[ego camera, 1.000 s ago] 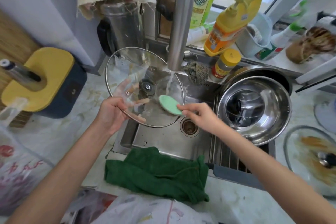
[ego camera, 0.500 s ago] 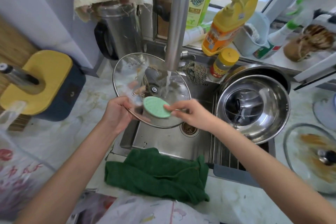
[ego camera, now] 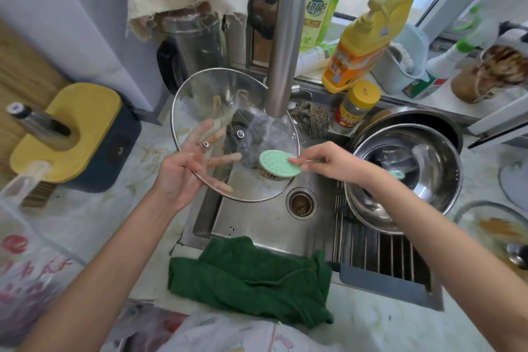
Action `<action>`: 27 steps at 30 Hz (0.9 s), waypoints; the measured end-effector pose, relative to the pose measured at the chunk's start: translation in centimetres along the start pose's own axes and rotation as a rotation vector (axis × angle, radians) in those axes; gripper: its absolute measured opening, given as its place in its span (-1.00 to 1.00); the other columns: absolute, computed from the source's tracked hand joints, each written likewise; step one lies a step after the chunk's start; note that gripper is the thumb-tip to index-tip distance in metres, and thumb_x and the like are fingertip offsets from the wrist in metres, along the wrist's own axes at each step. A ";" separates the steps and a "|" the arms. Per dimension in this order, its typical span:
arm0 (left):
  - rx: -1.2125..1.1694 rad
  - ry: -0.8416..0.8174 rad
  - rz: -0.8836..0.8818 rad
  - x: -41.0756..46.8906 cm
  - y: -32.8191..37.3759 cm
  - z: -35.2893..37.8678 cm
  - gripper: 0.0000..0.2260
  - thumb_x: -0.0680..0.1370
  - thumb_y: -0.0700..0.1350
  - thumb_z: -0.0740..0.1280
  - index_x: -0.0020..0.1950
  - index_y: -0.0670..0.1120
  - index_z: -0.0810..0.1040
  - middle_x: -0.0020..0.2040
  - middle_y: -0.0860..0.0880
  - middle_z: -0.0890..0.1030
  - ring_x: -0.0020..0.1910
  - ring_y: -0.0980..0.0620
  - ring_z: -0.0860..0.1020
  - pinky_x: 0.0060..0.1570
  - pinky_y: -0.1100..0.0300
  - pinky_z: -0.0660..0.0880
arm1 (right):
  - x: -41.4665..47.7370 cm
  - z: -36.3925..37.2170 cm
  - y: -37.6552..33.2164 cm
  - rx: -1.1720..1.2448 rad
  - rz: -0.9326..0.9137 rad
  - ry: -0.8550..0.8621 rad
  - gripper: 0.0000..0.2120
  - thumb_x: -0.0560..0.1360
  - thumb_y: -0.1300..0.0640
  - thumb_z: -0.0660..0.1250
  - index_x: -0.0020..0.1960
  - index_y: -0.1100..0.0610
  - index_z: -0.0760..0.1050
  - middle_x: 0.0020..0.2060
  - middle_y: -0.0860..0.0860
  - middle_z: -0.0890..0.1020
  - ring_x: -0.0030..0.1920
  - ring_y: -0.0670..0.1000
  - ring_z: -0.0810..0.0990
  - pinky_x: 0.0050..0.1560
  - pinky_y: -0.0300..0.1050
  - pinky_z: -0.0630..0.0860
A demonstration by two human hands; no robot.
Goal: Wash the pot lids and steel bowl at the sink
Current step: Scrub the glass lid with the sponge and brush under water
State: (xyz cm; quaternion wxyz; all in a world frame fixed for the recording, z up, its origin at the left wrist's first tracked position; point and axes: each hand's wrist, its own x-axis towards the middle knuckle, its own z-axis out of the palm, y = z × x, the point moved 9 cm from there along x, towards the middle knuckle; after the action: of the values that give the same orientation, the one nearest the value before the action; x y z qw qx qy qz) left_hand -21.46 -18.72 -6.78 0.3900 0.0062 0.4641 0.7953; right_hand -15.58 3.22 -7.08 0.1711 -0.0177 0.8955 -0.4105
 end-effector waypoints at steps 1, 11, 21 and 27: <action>0.005 0.001 -0.002 0.1 0.1 -0.2 0.00 0.04 -0.23 0.37 0.52 -0.06 0.24 0.45 -0.13 0.37 0.23 -0.42 0.49 -0.14 -0.43 0.50 | -0.1 -0.3 0.1 -0.009 0.004 0.009 -0.71 0.52 0.24 0.37 0.20 0.02 0.57 0.03 -0.08 0.66 0.04 -0.16 0.62 0.18 -0.01 0.53; -0.030 -0.076 0.005 0.9 0.1 0.6 0.09 -0.05 -0.14 0.50 0.50 -0.12 0.27 0.41 -0.16 0.42 0.19 -0.41 0.52 0.02 -0.41 0.43 | 0.4 -1.6 -0.7 -0.038 -0.006 -0.006 -0.73 0.52 0.19 0.35 0.18 -0.04 0.57 0.03 -0.16 0.64 0.05 -0.19 0.60 0.21 -0.06 0.50; -0.006 -0.074 -0.001 1.2 0.0 0.9 -0.02 0.00 -0.12 0.47 0.45 -0.03 0.35 0.44 -0.14 0.37 0.24 -0.41 0.48 -0.07 -0.55 0.35 | 0.4 -1.9 0.2 -0.047 0.037 -0.058 -0.72 0.52 0.20 0.36 0.13 -0.13 0.59 0.01 -0.20 0.64 0.06 -0.18 0.60 0.23 -0.05 0.50; -0.036 -0.053 0.013 1.8 0.2 0.7 -0.01 -0.03 -0.11 0.50 0.43 -0.03 0.37 0.35 -0.11 0.47 0.15 -0.29 0.58 -0.15 -0.38 0.51 | 1.1 0.8 -1.9 0.049 -0.034 -0.020 -0.74 0.53 0.26 0.34 0.16 0.03 0.60 0.01 -0.19 0.63 0.03 -0.24 0.59 0.12 -0.30 0.48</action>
State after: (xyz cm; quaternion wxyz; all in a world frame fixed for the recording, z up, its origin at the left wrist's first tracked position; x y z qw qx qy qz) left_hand -22.55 -17.19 -6.87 0.3972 0.0232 0.4390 0.8056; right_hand -16.54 1.20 -6.45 0.1737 -0.0329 0.8829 -0.4350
